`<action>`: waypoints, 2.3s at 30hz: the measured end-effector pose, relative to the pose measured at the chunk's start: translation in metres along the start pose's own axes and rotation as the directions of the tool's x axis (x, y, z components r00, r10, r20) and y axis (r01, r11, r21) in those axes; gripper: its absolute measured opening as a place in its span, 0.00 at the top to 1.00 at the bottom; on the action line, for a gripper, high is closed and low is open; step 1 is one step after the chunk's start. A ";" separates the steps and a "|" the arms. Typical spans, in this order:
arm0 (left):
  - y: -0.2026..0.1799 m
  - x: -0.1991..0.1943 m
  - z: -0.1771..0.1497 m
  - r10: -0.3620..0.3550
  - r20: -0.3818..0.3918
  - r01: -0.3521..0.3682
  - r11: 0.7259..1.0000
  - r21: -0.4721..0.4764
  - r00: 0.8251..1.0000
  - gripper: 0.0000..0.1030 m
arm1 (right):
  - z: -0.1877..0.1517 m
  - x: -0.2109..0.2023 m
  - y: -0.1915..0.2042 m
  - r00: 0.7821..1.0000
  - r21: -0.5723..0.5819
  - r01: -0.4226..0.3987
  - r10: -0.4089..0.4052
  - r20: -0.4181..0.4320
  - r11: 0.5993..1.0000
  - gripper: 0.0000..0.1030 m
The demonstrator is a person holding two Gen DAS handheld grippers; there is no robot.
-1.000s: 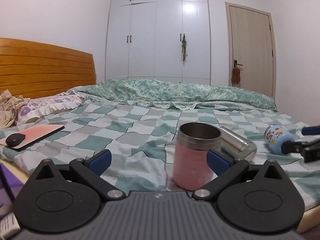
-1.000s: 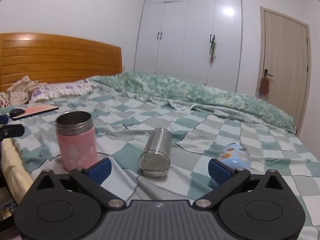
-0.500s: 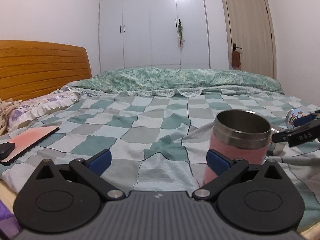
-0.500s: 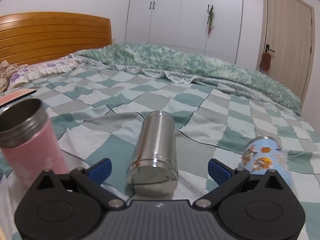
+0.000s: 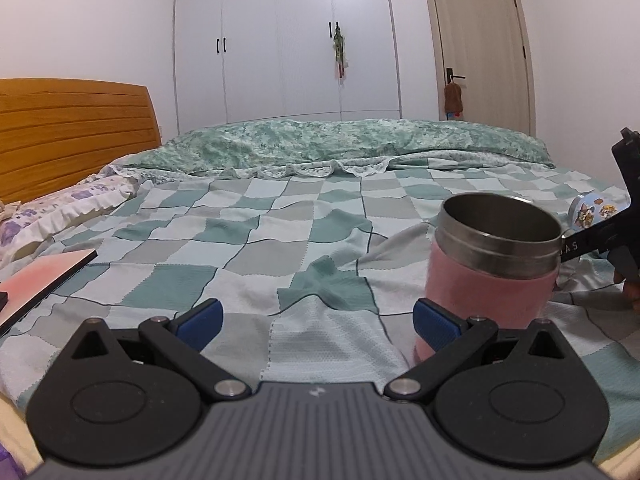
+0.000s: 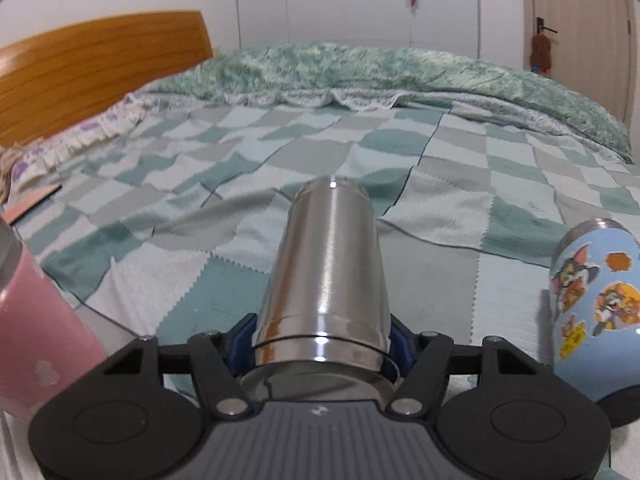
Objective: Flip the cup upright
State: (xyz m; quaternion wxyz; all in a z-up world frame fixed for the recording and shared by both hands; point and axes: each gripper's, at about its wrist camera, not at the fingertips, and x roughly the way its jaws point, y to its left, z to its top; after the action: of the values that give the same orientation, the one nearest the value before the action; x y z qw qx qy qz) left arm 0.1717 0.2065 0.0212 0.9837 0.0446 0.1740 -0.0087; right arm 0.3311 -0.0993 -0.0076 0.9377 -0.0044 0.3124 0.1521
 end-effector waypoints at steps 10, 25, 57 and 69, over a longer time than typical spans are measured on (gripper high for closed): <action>-0.020 -0.040 0.009 -0.092 0.013 0.092 0.996 0.010 0.996 0.00 | -0.011 -0.048 -0.001 0.998 0.035 -0.007 0.005 0.068 0.999 0.37; -0.054 -0.068 0.023 -0.158 -0.063 0.162 0.986 0.047 0.985 0.00 | -0.042 -0.107 0.018 0.995 -0.014 -0.007 0.008 0.095 1.000 0.37; -0.132 -0.116 0.004 -0.093 -0.202 0.101 0.994 0.033 0.975 0.00 | -0.116 -0.167 0.004 1.000 0.103 0.009 -0.010 0.007 0.995 0.02; -0.178 -0.095 0.022 -0.126 -0.239 0.129 0.992 -0.004 0.963 0.00 | -0.115 -0.241 -0.087 0.959 0.096 0.085 -0.108 0.261 0.992 0.00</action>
State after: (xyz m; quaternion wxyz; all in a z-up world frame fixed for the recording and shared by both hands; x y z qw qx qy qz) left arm 0.0845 0.0269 0.0590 0.9528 0.0396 0.2935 -0.0674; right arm 0.1062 -0.2622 0.0336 0.9768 0.0403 0.1892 0.0923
